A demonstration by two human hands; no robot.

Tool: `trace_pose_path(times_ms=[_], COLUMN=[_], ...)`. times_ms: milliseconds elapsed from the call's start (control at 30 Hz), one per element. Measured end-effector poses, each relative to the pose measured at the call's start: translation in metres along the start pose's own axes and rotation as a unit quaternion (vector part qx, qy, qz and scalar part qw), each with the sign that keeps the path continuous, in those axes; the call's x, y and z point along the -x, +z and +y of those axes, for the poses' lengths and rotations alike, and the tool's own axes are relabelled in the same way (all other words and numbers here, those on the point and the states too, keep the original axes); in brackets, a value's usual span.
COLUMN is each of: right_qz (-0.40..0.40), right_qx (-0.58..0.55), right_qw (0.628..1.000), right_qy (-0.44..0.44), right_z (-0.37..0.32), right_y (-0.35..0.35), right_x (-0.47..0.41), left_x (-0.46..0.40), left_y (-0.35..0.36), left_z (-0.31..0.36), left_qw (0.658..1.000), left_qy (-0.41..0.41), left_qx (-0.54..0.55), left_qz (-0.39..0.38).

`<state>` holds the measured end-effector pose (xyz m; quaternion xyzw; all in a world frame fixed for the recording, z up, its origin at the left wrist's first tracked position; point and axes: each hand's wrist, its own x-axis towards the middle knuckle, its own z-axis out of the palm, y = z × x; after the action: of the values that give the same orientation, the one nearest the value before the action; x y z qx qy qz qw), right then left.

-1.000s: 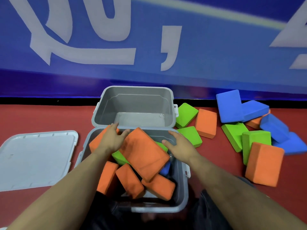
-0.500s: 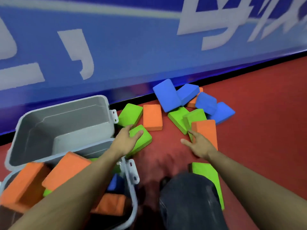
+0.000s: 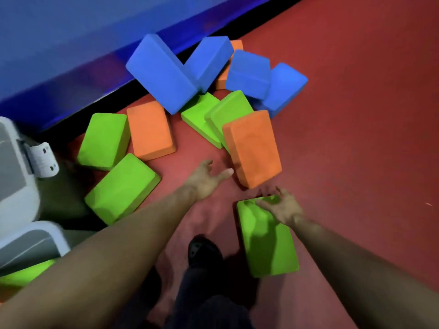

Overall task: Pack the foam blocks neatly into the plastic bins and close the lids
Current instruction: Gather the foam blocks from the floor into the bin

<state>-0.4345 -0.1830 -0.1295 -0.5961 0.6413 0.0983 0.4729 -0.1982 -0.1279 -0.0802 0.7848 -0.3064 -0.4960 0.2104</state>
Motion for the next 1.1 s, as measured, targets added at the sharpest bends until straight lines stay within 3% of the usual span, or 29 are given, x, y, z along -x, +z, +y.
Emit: trace_pose_path(times_ms=[133,267,367,567,833,1100], right_qz=[0.007,0.011,0.032,0.056,0.108,0.25], right_qx=[-0.018,-0.054,-0.089,-0.125,-0.106,-0.171], right_qw=[0.999,0.998,0.995,0.99,0.987,0.937], right_qy=[0.031,0.037,0.034,0.037,-0.047,-0.176], right_z=[0.024,0.043,0.055,0.055,0.0,-0.118], right_y=[0.015,0.027,0.039,0.038,-0.011,-0.049], right_x=[-0.041,-0.07,-0.08,-0.068,0.003,0.105], left_x=[-0.048,-0.122,-0.129,-0.1,-0.008,0.136], left_y=[0.043,0.068,0.07,0.059,-0.018,-0.168], left_z=[0.035,0.029,0.033,0.035,0.058,0.039], left_qw=[0.991,0.971,0.963,0.973,0.966,0.916], left_qy=[0.016,-0.001,-0.029,-0.036,0.04,0.093], left_qx=[0.134,0.217,0.23,0.2,0.198,0.28], left_qz=[-0.004,0.101,0.136,0.114,0.162,0.272])
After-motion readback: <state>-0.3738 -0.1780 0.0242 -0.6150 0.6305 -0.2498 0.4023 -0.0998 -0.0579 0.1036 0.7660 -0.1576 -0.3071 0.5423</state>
